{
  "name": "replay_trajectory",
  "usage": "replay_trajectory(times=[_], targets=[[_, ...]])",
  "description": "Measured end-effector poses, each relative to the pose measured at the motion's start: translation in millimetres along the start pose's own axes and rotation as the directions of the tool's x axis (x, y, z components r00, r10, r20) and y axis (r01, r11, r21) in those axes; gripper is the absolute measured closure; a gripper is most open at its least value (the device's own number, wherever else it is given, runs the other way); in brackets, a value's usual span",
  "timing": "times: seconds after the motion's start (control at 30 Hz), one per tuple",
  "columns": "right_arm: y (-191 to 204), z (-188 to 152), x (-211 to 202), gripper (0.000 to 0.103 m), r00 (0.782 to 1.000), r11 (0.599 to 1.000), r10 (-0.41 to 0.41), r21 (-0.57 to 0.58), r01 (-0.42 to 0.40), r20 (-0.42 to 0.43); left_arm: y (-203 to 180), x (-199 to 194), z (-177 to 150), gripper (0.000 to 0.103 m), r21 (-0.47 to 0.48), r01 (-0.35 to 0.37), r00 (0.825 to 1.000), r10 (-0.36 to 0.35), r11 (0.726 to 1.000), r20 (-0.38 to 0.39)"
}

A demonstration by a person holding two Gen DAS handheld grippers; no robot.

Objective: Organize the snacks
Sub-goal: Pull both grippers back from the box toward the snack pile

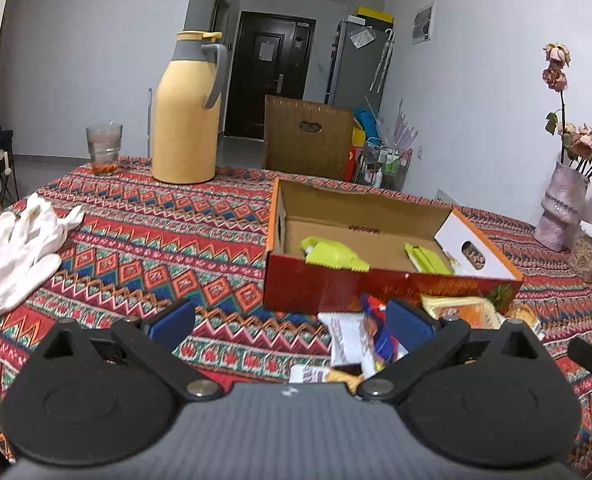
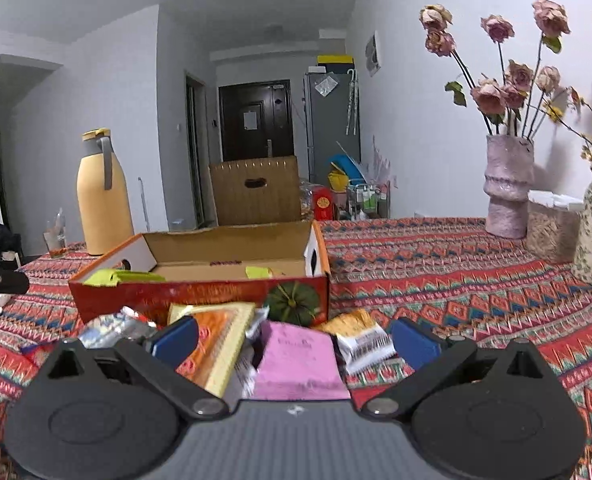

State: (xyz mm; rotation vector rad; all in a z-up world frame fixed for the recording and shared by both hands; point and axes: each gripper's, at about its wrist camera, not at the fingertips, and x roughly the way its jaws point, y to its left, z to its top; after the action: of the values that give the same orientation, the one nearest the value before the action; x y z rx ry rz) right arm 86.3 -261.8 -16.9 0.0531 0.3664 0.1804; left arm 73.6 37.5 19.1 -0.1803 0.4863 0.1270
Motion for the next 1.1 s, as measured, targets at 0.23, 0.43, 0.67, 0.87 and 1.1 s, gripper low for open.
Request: replay_trajectory(times=[0.23, 0.43, 0.67, 0.87, 1.1], targets=[[-6, -15, -5, 0.0, 0.999, 1.0, -0.026, 0.002, 0.026, -0.03, 9, 12, -15, 0.0, -0.011, -0.02, 1.0, 0.019, 1.0, -0.018], [-7, -18, -2, 0.0, 0.998, 0.999, -0.034, 0.002, 0.034, -0.056, 13, 20, -21, 0.0, -0.026, -0.014, 1.0, 0.014, 1.0, -0.02], [-3, -18, 6, 0.0, 0.996, 0.999, -0.034, -0.016, 0.033, -0.078, 14, 27, -26, 0.0, -0.031, -0.01, 1.0, 0.01, 0.999, -0.026], [-1, -20, 13, 0.0, 0.993, 0.998, -0.052, -0.03, 0.049, -0.11, 13, 29, -29, 0.0, -0.024, -0.004, 0.999, 0.003, 1.0, -0.034], [-3, -17, 18, 0.0, 0.99, 0.997, -0.069, -0.043, 0.064, -0.125, 13, 28, -31, 0.0, -0.021, 0.01, 0.999, -0.01, 1.0, -0.033]])
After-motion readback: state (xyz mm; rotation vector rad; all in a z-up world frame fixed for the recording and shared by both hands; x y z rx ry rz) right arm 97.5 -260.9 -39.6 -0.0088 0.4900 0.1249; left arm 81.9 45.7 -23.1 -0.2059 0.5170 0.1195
